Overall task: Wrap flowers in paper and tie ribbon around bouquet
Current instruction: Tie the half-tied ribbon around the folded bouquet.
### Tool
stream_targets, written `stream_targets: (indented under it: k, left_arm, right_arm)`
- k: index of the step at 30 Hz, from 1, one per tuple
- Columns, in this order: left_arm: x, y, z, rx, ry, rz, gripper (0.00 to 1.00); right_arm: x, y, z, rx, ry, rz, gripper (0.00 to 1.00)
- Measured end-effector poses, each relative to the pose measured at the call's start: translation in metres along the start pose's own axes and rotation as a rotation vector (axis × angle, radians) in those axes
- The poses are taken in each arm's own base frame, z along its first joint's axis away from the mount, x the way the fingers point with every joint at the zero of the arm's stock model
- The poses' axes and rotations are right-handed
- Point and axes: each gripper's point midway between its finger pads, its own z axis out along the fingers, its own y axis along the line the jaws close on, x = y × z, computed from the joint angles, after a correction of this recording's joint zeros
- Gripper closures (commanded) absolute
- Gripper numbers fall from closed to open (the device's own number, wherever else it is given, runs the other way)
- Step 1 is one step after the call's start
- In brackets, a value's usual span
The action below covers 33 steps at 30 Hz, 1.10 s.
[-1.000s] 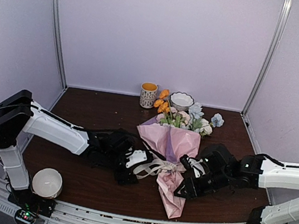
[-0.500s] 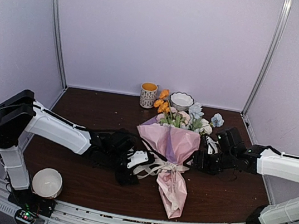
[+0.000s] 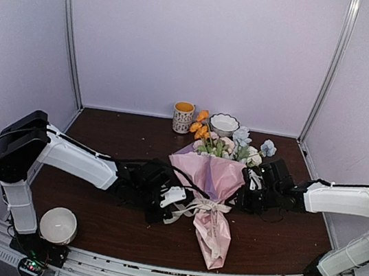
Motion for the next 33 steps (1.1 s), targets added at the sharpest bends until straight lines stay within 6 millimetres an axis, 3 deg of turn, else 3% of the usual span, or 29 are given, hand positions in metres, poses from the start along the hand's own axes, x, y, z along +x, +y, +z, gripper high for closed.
stream_targets:
  k: [2,8,16,18,25,33]
  left_arm:
    - [0.000,0.000,0.000,0.000,0.002,-0.007,1.00]
    - [-0.005,0.007,-0.013,-0.025,-0.010,-0.045,1.00]
    - [-0.028,0.075,-0.036,-0.125,-0.082,-0.201,1.00]
    - [-0.030,0.084,-0.035,-0.131,-0.088,-0.223,1.00]
    - [-0.010,0.087,-0.012,-0.095,-0.026,-0.318,1.00]
    - [0.000,0.092,-0.011,-0.097,-0.007,-0.385,1.00]
  right_arm:
    - [0.004,-0.001,0.001,-0.012,0.009,0.005,1.00]
    - [0.025,-0.014,-0.003,-0.004,0.038,0.024,1.00]
    - [0.050,-0.035,-0.007,0.030,0.076,0.025,1.00]
    - [0.060,-0.043,-0.008,0.047,0.096,0.022,1.00]
    - [0.082,-0.060,-0.013,0.082,0.140,0.015,1.00]
    - [0.088,-0.067,-0.015,0.098,0.156,0.000,1.00]
